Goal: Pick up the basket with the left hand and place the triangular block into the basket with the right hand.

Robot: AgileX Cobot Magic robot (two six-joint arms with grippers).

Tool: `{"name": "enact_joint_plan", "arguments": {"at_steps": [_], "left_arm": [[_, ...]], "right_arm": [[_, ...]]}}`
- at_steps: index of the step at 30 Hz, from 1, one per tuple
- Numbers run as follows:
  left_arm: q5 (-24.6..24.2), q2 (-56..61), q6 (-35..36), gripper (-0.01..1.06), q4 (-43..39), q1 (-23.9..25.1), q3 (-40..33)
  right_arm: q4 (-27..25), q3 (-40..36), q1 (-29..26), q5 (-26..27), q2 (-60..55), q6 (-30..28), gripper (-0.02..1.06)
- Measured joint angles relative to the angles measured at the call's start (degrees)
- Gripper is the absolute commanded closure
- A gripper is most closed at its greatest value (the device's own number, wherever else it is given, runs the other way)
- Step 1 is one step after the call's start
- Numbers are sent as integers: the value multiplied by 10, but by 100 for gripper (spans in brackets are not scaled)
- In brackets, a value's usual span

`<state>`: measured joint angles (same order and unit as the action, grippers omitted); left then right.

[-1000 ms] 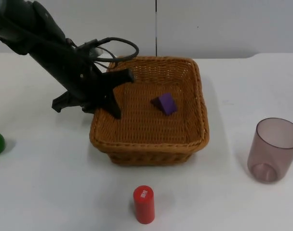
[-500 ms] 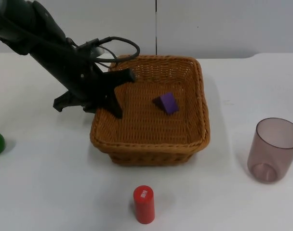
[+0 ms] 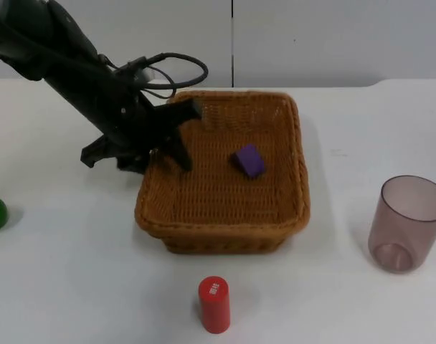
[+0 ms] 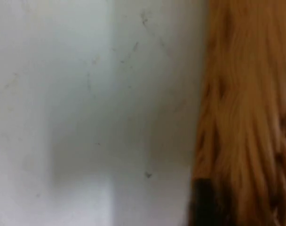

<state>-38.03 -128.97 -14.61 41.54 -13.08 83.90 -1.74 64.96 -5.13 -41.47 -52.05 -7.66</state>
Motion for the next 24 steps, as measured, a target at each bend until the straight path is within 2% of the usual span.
{"name": "enact_joint_plan", "arguments": {"at_steps": [1,2,11,15,19,20,24], "left_arm": [[-1,0,1,11,1,0,0],[-4,0,1,0,1,0,0],[-24,27,-5,0,-2,0,0],[-27,71,20,0,-60,0,0],[-22,161,115,0,-219,0,-3],[-22,161,115,0,-219,0,-3],[71,293,204,0,-354,-8,-70]], "right_arm": [[0,0,0,0,0,0,0],[0,0,0,0,0,0,0],[0,0,0,0,0,0,0],[0,0,0,0,0,0,0],[0,0,0,0,0,0,0],[0,0,0,0,0,0,0],[0,0,0,-3,0,0,0]]}}
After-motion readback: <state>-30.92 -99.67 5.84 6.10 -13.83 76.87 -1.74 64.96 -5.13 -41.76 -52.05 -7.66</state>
